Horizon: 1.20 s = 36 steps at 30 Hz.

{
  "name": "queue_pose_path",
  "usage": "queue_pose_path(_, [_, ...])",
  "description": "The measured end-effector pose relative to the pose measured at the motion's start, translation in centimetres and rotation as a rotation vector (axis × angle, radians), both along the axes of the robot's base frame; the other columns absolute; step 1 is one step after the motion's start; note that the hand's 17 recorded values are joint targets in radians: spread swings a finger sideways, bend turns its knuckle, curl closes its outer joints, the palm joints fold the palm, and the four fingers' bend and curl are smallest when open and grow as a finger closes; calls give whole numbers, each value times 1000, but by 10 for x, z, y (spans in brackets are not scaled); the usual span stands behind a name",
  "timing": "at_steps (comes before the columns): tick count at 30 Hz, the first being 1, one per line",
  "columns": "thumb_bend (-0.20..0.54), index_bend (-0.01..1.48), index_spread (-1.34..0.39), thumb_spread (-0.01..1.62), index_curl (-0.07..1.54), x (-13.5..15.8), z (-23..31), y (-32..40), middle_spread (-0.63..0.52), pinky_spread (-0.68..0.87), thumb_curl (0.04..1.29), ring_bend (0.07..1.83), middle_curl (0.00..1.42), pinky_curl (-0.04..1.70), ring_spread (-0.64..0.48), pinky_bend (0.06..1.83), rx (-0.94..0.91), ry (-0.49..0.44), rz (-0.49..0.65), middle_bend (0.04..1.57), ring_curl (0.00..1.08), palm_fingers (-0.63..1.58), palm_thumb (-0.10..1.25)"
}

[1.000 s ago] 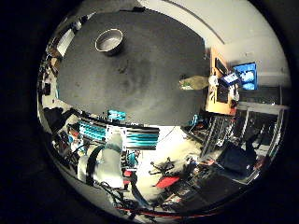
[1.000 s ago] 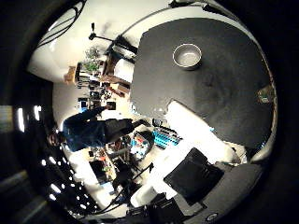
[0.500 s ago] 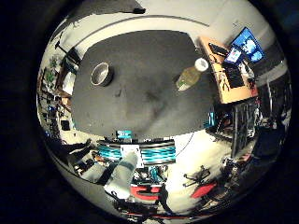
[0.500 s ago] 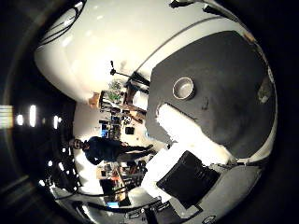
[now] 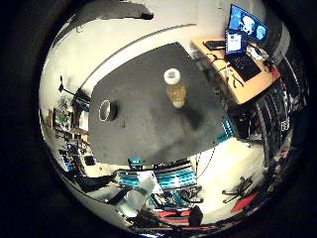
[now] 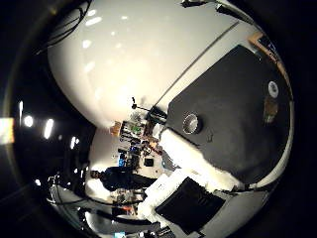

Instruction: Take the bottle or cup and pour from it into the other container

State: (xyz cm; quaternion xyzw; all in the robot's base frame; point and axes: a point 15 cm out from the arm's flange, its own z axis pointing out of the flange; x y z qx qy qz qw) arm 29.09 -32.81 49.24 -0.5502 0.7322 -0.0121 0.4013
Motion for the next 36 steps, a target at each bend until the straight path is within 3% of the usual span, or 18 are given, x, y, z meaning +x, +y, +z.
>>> queue_pose_path(9, [-24, 171, -249, 1121, 312, -3, -46, -74, 28, 445, 317, 554, 366, -8, 139, 880, 93, -111, -57, 338, 173, 271, 495])
queue_pose_path(24, [-23, 169, -232, 1100, 303, 11, -179, -139, 20, 449, 309, 574, 364, -8, 129, 902, 190, -134, -104, 347, 184, 256, 474])
queue_pose_path(28, [-21, 167, -233, 1098, 302, 21, -200, -146, 5, 445, 312, 594, 368, -8, 112, 900, 229, -180, -113, 364, 187, 275, 489])
queue_pose_path(36, [-23, 169, -229, 1094, 307, 43, -244, -139, -3, 438, 312, 603, 366, -9, 104, 907, 289, -155, -97, 372, 185, 275, 489])
